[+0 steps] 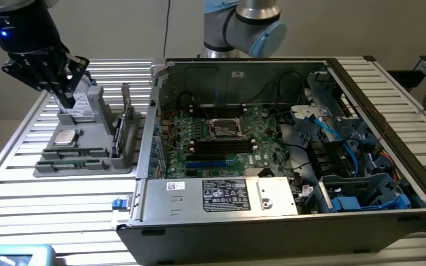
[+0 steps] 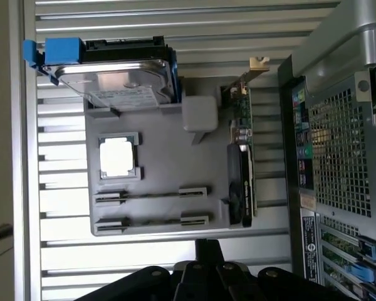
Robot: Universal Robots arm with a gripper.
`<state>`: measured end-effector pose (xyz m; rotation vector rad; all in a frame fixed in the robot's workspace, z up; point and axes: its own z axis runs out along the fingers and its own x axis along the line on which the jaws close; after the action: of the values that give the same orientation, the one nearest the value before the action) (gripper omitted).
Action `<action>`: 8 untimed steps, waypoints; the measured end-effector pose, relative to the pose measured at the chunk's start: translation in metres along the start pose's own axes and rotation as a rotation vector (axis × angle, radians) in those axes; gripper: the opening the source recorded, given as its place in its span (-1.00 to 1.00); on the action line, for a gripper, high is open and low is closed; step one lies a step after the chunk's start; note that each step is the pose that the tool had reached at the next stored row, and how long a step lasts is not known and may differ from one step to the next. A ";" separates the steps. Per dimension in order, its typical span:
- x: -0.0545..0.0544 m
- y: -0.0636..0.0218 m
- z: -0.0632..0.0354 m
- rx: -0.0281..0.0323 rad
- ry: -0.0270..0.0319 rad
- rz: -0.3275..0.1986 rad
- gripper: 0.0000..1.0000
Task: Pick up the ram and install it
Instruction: 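Reach for the ram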
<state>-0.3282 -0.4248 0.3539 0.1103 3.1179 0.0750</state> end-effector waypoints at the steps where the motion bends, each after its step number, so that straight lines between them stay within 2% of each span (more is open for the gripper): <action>1: 0.001 -0.0004 0.0019 0.0001 0.0007 0.000 -0.79; 4: 0.002 -0.0008 0.0071 0.0006 0.0018 0.000 -0.79; 8: 0.003 -0.0012 0.0125 0.0080 0.0015 0.000 -0.79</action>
<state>-0.3311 -0.4251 0.3412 0.1104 3.1199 0.0627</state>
